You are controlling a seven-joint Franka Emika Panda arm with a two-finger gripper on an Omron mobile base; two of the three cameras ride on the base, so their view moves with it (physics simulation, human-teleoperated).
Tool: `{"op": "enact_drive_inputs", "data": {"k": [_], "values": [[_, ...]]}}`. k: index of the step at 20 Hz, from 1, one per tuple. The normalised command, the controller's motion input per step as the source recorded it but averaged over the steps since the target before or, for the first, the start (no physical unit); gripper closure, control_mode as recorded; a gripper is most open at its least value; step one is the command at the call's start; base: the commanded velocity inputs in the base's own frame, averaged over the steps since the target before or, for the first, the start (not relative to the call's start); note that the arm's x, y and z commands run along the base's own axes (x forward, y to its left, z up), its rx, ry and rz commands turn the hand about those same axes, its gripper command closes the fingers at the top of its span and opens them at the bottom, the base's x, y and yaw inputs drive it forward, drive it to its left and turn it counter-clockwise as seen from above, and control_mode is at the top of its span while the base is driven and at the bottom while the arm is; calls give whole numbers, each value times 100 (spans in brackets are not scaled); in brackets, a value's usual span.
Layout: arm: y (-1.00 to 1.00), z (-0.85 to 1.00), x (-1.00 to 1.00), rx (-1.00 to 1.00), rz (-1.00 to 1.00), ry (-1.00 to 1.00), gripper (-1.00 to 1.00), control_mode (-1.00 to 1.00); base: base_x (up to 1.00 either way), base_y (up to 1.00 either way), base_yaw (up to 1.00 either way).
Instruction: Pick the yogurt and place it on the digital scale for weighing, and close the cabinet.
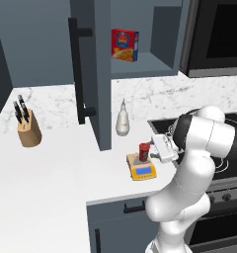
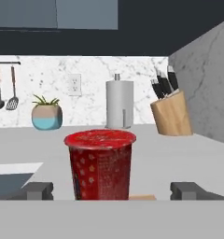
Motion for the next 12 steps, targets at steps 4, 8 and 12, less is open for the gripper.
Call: {"op": "enact_drive_inputs", "data": {"k": [4, 8, 12], "values": [[-57, 13, -14, 8, 0, -5, -100, -100, 0, 0, 0], [-14, 78, -50, 5, 0, -34, -100, -100, 0, 0, 0], [0, 99, -69, 0, 1, -50, -100, -100, 0, 0, 0]]}}
